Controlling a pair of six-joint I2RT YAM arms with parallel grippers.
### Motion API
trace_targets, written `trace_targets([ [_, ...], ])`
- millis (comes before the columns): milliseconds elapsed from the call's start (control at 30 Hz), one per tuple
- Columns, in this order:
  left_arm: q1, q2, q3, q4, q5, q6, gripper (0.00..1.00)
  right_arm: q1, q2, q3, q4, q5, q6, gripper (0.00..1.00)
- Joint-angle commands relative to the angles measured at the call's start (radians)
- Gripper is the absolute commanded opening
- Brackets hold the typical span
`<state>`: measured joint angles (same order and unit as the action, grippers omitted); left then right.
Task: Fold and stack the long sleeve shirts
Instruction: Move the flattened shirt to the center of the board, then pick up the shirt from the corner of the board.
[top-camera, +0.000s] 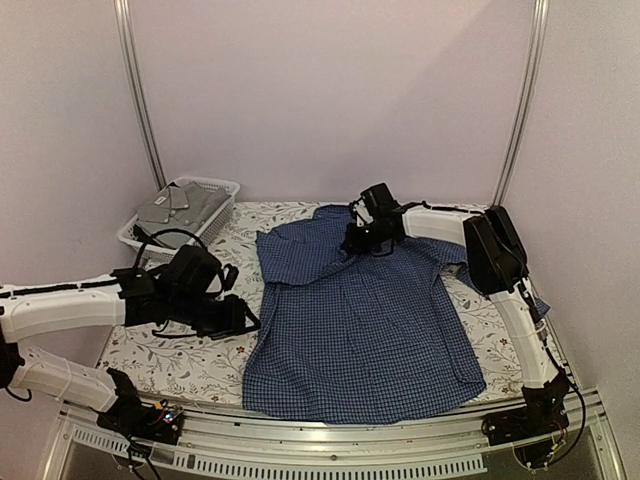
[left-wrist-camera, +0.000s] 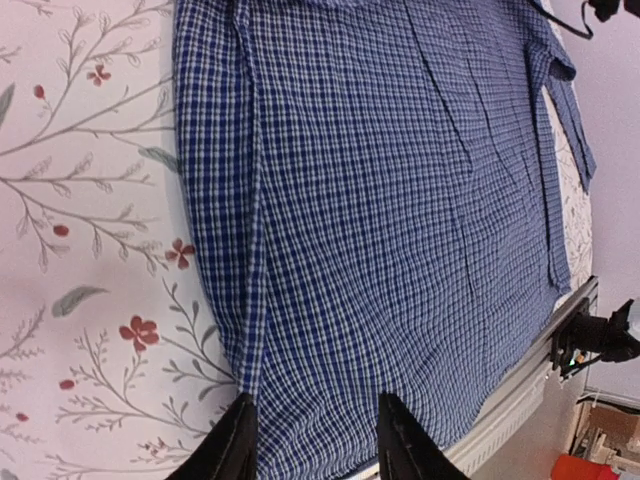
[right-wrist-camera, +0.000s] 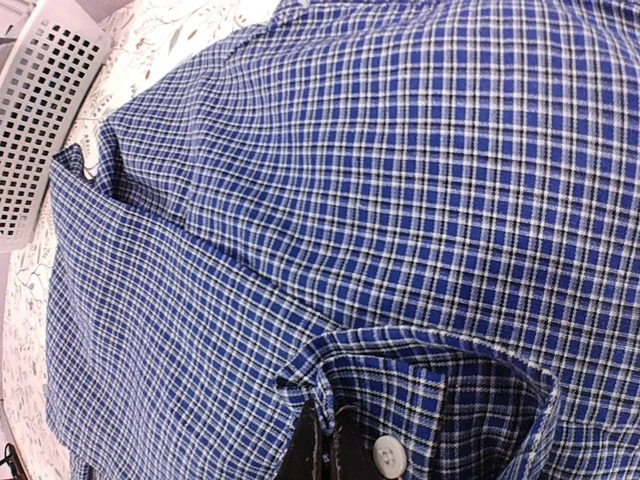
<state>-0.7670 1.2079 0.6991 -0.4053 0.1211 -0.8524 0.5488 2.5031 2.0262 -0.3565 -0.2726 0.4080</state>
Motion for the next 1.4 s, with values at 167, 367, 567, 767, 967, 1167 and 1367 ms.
trace_targets([
  [167, -0.324, -0.199, -0.164, -0.123, -0.196, -0.377, 0.41, 0.017, -0.184, 0.063, 0.036, -0.053, -0.003, 0.0],
  [367, -0.467, -0.155, -0.139, -0.252, -0.285, -0.499, 0.41, 0.059, -0.233, 0.109, 0.019, -0.045, -0.006, 0.0],
  [567, -0.546, -0.11, -0.155, -0.218, -0.27, -0.539, 0.39, 0.088, -0.27, 0.15, 0.018, -0.027, -0.007, 0.0],
  [767, -0.57, -0.059, -0.189, -0.133, -0.26, -0.546, 0.34, 0.091, -0.277, 0.209, 0.02, -0.031, -0.005, 0.0],
  [967, -0.579, -0.013, -0.209, -0.064, -0.249, -0.54, 0.29, 0.099, -0.303, 0.214, 0.061, -0.034, -0.005, 0.0],
  [1167, -0.586, -0.015, -0.202, -0.058, -0.245, -0.531, 0.09, 0.101, -0.335, 0.219, 0.107, -0.029, -0.015, 0.0],
  [1367, -0.573, -0.131, -0.177, -0.282, -0.276, -0.57, 0.0, 0.104, -0.351, 0.222, 0.155, -0.015, -0.045, 0.0],
])
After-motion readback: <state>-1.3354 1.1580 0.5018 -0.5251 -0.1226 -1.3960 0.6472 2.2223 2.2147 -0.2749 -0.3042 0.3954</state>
